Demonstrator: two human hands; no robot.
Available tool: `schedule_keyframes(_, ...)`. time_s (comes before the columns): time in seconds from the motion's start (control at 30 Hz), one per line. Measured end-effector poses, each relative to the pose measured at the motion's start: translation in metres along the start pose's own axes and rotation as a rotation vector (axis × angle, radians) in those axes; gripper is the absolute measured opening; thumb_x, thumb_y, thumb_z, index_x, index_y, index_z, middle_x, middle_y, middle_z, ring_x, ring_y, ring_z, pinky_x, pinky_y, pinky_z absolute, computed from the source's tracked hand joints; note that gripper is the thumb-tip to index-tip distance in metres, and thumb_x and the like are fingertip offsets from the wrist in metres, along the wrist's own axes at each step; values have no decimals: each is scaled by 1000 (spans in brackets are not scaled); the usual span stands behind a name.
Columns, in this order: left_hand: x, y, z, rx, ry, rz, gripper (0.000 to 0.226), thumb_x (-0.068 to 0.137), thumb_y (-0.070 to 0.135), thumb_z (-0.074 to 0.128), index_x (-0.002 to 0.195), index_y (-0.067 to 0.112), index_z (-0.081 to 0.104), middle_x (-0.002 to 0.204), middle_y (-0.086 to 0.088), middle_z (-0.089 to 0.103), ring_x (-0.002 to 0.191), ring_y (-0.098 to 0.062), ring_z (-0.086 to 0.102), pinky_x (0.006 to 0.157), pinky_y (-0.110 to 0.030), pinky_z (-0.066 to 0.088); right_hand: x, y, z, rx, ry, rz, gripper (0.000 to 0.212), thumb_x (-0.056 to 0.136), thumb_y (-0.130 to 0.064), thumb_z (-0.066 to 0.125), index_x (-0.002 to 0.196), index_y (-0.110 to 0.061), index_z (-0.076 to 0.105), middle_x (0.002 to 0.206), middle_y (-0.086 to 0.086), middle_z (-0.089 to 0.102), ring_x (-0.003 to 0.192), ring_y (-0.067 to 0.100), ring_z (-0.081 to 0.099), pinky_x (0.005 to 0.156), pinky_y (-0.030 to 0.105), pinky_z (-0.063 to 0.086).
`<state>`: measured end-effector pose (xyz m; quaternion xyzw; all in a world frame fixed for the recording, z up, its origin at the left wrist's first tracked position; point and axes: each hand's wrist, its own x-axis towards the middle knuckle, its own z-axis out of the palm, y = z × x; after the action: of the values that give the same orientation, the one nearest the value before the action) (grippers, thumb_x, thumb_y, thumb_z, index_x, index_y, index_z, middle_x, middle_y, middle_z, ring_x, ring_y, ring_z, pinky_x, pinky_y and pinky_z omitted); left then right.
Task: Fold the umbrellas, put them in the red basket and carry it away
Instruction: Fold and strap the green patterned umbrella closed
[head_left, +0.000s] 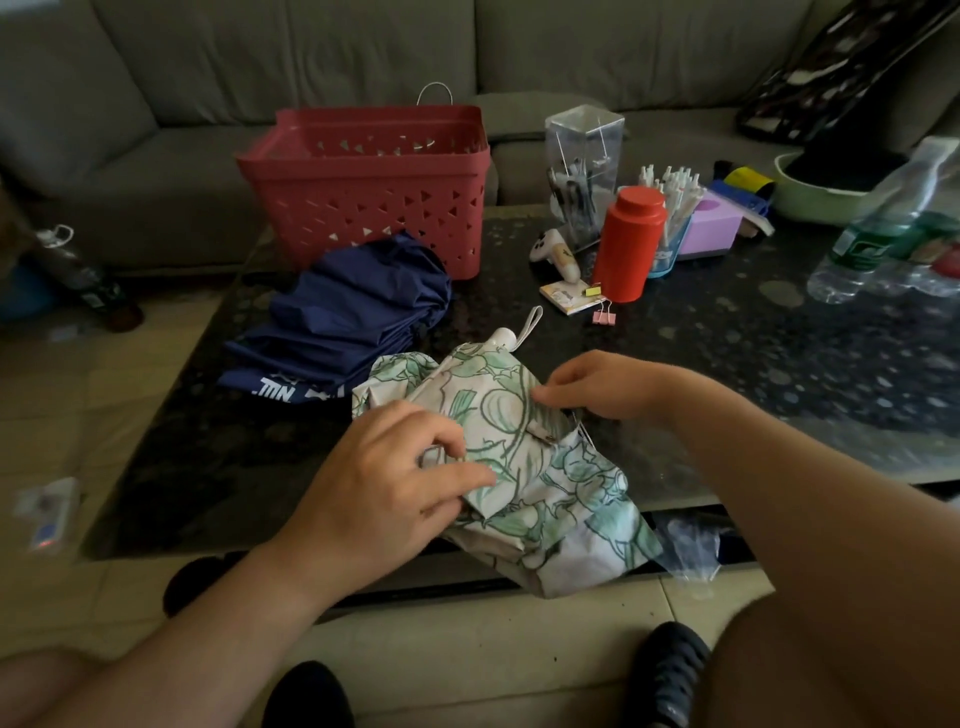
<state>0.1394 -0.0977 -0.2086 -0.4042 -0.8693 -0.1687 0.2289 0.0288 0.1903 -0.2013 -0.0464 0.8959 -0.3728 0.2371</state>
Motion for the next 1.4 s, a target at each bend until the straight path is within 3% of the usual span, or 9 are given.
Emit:
schedule_keyframes(0.07,2,4,4,-13,-8,37,22,79,13,88,96,26,81,98,4,65,97,-23,61,86,-42,48,-4,6,0,4,5,-15,29,95,-48,72,89,-20,78,92,7,74,85,11,63,84,38,53)
schedule_keyframes(0.17,3,3,2,-8,29,31,18,83,10,80,90,26,83,92,7,66,95,-22,61,88,-39,45,-9,9,7,193,183,-54,26,101,-38,67,83,-20,72,70,-5,64,66,8,56,64,25,47)
schedule_keyframes(0.3,-1,12,-8,-27,-36,20,28,75,15,77,101,27,80,100,5,63,103,-21,58,93,-39,43,-17,26,4,343,291,-39,20,103,-40,63,103,-24,75,95,0,74,86,17,67,78,32,55)
schedule_keyframes(0.5,-1,32,-6,8,-126,112,14,83,40,82,96,35,80,107,3,61,110,-24,56,98,-41,40,-61,54,3,7,20,87,13,94,-37,75,95,-24,80,95,-2,76,89,15,67,79,30,51)
schedule_keyframes(0.67,1,34,0,74,-121,74,22,80,24,80,100,35,80,110,3,61,115,-28,55,97,-46,41,-68,53,23,119,104,65,28,94,-45,75,88,-18,79,66,-10,66,57,6,54,62,26,45)
schedule_keyframes(0.8,2,37,6,87,-147,87,24,76,25,79,97,36,78,112,3,62,116,-28,55,99,-44,37,-75,51,22,154,-29,15,18,93,-35,78,91,-17,80,86,8,75,75,12,60,75,31,48)
schedule_keyframes(0.9,6,41,13,87,-95,127,17,78,25,79,93,34,78,109,6,65,113,-27,58,98,-42,35,-83,52,19,106,-127,-2,8,97,-20,74,90,-18,78,77,-9,75,68,1,63,75,23,49)
schedule_keyframes(1.2,4,33,10,78,101,134,12,89,20,75,88,29,82,87,16,71,99,-20,62,94,-45,37,-80,69,14,192,-30,36,26,104,-26,64,81,-17,74,65,-13,64,67,9,49,69,31,41)
schedule_keyframes(1.4,0,38,10,193,127,89,10,83,21,79,80,26,71,85,7,62,89,-23,59,83,-43,40,-81,71,9,342,-20,109,21,103,-28,64,92,-19,79,85,0,65,80,16,47,69,28,39)
